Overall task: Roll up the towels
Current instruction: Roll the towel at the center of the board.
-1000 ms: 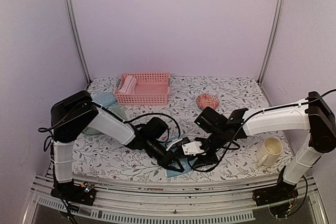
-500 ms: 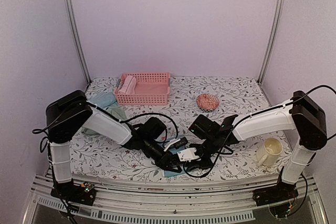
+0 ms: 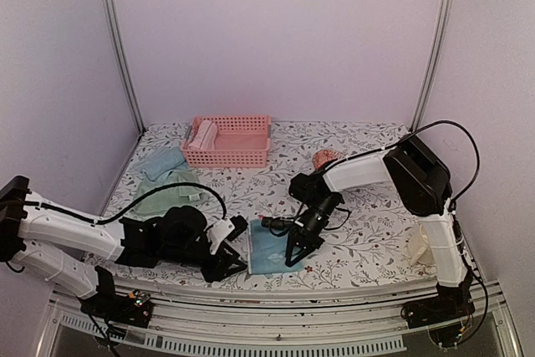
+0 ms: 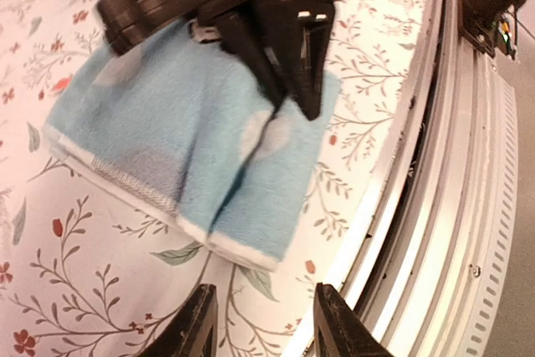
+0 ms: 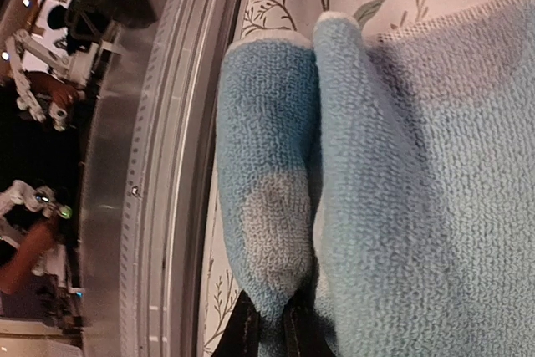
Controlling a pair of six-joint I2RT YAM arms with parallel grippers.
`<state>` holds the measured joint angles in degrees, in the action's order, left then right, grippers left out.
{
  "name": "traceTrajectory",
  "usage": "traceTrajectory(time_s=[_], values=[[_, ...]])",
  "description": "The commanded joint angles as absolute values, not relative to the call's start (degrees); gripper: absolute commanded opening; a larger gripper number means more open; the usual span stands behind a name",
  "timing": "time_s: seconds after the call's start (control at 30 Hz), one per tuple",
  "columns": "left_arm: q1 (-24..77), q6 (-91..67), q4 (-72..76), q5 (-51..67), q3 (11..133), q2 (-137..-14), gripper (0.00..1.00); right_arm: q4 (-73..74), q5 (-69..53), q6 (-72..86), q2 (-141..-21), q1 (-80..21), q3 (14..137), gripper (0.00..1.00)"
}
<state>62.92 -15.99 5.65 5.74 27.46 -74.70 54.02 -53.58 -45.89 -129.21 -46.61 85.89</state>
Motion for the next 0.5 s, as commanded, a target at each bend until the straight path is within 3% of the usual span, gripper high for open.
traceTrajectory(time_s=[0.0,0.47], values=[[71.10,-9.07,5.40,-10.96,27.72,-71.99,0.41,69.25,-55.87,-46.77,-141.49,-43.94,91.94,0.04],[76.90,16.10,0.72,-17.08,48.47,-100.63,0.43,69.70,-55.77,-44.69,-143.71,-43.68,93.31,0.05]])
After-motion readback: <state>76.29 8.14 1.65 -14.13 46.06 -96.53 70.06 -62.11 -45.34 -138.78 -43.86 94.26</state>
